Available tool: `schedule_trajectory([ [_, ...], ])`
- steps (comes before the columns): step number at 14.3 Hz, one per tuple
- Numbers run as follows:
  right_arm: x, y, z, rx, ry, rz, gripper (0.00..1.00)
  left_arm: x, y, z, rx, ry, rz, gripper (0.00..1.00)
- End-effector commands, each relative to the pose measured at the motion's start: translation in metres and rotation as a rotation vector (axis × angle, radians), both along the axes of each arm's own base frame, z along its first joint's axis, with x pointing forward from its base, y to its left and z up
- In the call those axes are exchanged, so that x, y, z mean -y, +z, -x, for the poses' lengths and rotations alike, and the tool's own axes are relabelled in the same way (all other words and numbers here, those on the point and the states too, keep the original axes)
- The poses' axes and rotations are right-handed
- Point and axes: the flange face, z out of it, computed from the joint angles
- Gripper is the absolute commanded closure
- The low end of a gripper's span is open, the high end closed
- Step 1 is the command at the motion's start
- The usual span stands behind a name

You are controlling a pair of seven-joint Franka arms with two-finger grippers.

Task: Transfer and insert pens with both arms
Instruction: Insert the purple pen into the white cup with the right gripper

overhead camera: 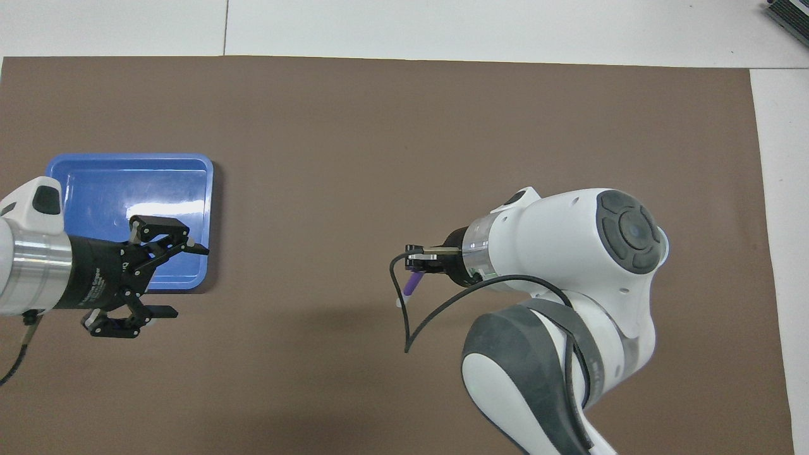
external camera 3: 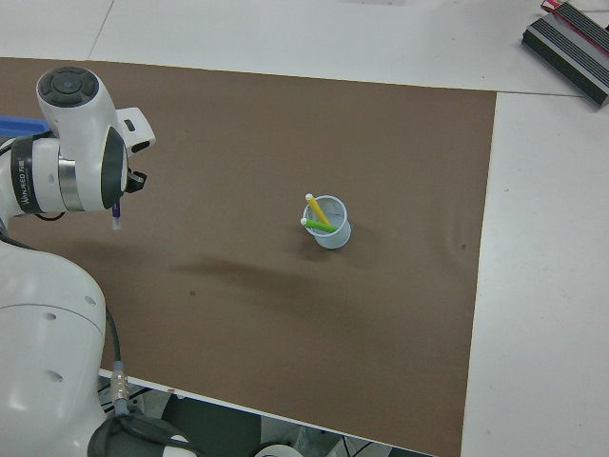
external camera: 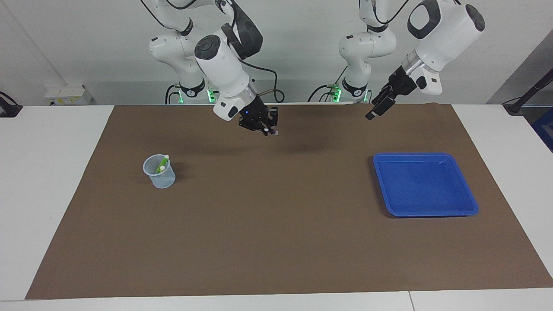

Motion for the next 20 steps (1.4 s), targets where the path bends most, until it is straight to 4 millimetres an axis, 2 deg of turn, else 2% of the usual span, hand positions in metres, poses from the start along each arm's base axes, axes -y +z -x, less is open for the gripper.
schedule_trajectory([
  [1, 0.053, 0.008, 0.002, 0.003, 0.221, 0.137, 1.00, -0.018, -0.002, 0.014, 0.053, -0.215, -0.074, 0.00],
  [4, 0.111, 0.024, 0.000, -0.028, 0.382, 0.224, 1.00, -0.037, -0.001, 0.013, 0.096, -0.400, -0.155, 0.00],
  [6, 0.151, 0.032, -0.010, -0.030, 0.510, 0.286, 1.00, -0.054, 0.002, 0.009, 0.128, -0.525, -0.197, 0.00],
  [8, 0.176, 0.034, -0.020, 0.002, 0.658, 0.319, 1.00, -0.073, 0.010, 0.003, 0.178, -0.655, -0.223, 0.00],
  [10, 0.183, 0.036, -0.026, 0.032, 0.789, 0.363, 1.00, -0.087, 0.018, -0.007, 0.219, -0.729, -0.233, 0.00],
  [13, 0.192, 0.034, -0.037, 0.113, 0.957, 0.396, 1.00, -0.096, 0.034, -0.028, 0.230, -0.808, -0.332, 0.00],
  [17, 0.207, 0.021, -0.045, 0.185, 0.968, 0.409, 1.00, -0.096, 0.041, -0.041, 0.291, -0.804, -0.368, 0.00],
  [18, 0.220, 0.016, -0.044, 0.187, 0.982, 0.409, 1.00, -0.096, 0.041, -0.042, 0.298, -0.803, -0.372, 0.00],
  [20, 0.233, 0.009, -0.044, 0.210, 0.986, 0.404, 1.00, -0.095, 0.042, -0.043, 0.308, -0.804, -0.377, 0.00],
])
